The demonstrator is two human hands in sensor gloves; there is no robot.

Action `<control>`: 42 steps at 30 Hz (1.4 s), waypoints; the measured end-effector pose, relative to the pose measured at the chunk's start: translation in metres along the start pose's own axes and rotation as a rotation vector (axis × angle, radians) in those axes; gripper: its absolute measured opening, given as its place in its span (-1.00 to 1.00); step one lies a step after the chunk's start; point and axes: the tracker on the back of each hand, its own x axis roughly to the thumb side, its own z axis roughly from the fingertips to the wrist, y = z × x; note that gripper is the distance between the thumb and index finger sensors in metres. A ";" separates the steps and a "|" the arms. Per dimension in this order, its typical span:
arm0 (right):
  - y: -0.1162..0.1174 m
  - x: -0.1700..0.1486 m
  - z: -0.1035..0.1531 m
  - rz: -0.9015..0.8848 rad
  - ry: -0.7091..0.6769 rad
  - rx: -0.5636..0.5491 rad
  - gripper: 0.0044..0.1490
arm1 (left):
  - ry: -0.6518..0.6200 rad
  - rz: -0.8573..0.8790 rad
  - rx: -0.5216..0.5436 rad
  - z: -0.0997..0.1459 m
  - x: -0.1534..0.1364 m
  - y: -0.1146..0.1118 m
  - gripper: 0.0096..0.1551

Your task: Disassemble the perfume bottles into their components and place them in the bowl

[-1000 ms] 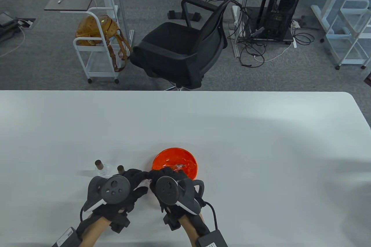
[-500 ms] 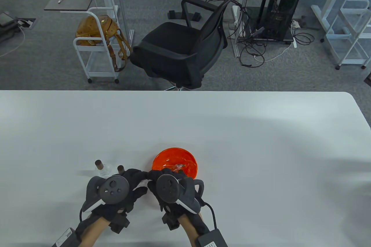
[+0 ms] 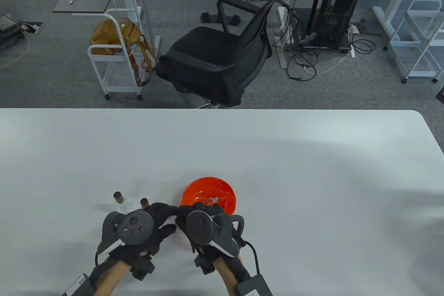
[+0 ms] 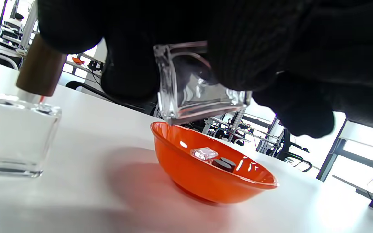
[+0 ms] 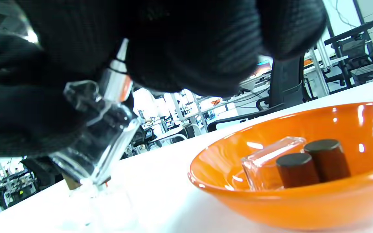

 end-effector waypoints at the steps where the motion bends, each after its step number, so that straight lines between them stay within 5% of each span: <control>1: 0.000 0.001 0.001 -0.005 0.002 -0.004 -0.39 | 0.002 -0.013 0.004 0.000 0.000 0.000 -0.39; 7: -0.001 0.002 0.001 0.021 -0.003 -0.022 -0.50 | -0.006 -0.001 -0.014 0.000 -0.002 -0.001 -0.39; 10: 0.001 0.002 0.001 0.003 -0.003 0.007 -0.38 | 0.011 0.001 -0.003 -0.001 -0.002 0.000 -0.39; 24: -0.002 0.003 0.000 0.026 0.002 -0.016 -0.50 | -0.001 0.014 -0.028 -0.001 -0.003 -0.002 -0.39; 36: 0.002 0.002 -0.002 -0.003 0.014 0.016 -0.38 | 0.014 0.003 -0.017 -0.002 -0.005 -0.001 -0.39; 42: 0.002 0.002 -0.004 -0.002 0.018 0.006 -0.50 | 0.004 0.004 -0.030 0.000 -0.004 -0.003 -0.39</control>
